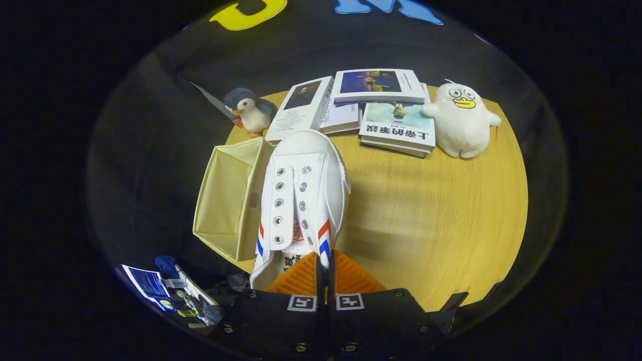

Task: Open the storage box then place both shoes into the box .Put the left shoe in first, then the right shoe, with the right side of both shoes facing outward in a uniform manner.

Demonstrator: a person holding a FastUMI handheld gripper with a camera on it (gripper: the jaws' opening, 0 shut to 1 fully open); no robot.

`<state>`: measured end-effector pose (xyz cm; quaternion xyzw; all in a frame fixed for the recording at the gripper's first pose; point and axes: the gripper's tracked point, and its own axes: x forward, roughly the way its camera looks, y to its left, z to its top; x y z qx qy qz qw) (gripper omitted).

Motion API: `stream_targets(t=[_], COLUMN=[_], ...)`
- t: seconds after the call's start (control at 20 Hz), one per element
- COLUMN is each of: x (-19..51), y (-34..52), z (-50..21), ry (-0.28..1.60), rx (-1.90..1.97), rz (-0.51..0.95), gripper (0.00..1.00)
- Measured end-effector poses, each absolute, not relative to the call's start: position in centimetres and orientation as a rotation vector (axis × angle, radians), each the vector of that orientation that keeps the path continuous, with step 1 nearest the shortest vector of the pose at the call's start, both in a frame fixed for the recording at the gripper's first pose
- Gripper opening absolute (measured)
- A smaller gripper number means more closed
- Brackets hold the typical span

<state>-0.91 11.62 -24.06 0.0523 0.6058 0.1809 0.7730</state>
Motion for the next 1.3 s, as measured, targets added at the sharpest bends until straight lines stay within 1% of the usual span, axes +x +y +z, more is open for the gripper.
stream_targets(t=[0.7, 1.3], x=[1.2, 1.3], y=[26.0, 32.9], z=[-22.1, -24.5], ry=[1.314, 1.364], rx=[0.03, -0.1], rz=[0.609, 0.683], gripper=[0.0, 0.0])
